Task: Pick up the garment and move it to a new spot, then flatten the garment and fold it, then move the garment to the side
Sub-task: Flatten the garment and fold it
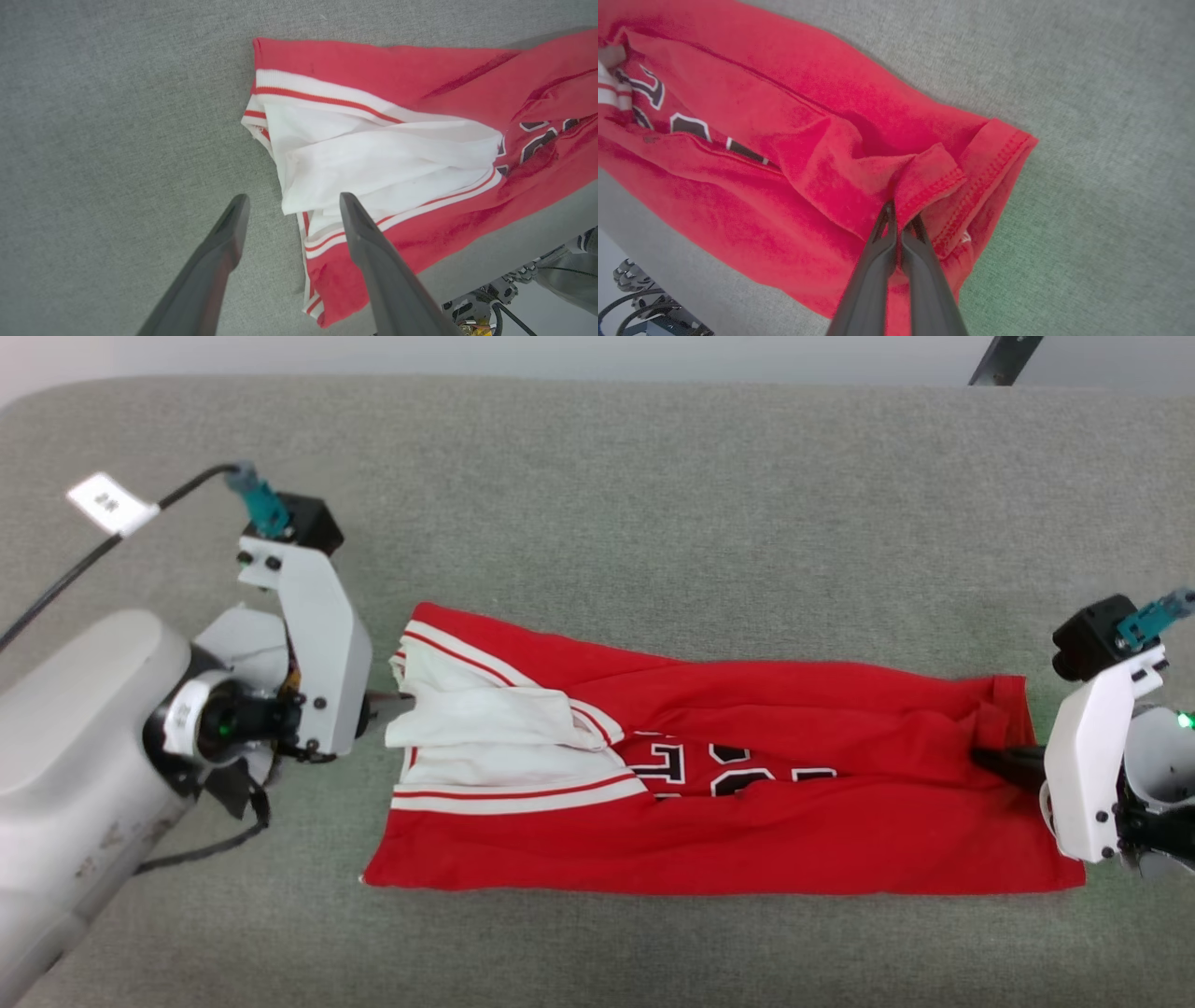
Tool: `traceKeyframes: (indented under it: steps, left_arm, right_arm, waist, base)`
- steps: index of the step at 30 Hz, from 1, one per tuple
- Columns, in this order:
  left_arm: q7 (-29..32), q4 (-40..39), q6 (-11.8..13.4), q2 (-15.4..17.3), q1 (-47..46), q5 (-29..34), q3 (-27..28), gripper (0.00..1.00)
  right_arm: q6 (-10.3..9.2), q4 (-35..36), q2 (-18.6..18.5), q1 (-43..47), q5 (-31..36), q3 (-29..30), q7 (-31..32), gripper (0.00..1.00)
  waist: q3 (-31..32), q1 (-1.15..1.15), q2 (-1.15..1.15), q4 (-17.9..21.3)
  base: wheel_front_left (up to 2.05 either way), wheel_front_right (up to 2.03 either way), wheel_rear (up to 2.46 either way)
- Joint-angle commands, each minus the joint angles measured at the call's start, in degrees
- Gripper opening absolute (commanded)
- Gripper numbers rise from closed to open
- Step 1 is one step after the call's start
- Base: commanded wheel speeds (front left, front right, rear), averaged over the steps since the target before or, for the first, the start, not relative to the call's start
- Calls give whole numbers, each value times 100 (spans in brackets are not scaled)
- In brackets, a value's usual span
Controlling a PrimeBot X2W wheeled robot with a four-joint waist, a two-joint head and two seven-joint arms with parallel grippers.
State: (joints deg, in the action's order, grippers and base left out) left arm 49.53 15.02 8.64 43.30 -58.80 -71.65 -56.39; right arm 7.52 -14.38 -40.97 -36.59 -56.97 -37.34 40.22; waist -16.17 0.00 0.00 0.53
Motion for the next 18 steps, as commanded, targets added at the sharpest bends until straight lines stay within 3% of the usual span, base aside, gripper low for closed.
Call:
traceKeyframes:
  steps: [1, 14, 15, 16, 17, 18]
  left_arm:
    - [-40, -28, 70, 25, 103, -7, 27, 100]
    - [-203, -141, 292, 29, 318, -12, 34, 100]
    - [-231, -119, 308, 23, 332, -2, 43, 100]
    - [-246, -104, 313, 16, 345, 3, 39, 100]
    - [-277, -92, 305, 7, 356, 12, 30, 100]
    - [-308, -73, 302, 2, 373, 17, 35, 100]
  right_arm:
    - [-7, -13, -16, 90, 0, 52, 20, 0]
    - [-8, -862, 504, 104, 449, 146, 518, 0]
    - [-8, -930, 538, 103, 484, 134, 567, 5]
    - [-8, -971, 584, 90, 507, 134, 592, 22]
    - [-8, -1028, 625, 52, 539, 169, 576, 45]
    - [-8, -1072, 673, 26, 573, 194, 569, 94]
  waist:
    - [14, 0, 0, -24]
    - [33, 0, 0, -93]
    - [49, 0, 0, -97]
    - [66, 0, 0, -99]
    - [89, 0, 0, -101]
    - [118, 0, 0, -104]
  base:
    - [0, 0, 0]
    - [0, 0, 0]
    - [0, 0, 0]
    - [0, 0, 0]
    - [0, 0, 0]
    - [0, 0, 0]
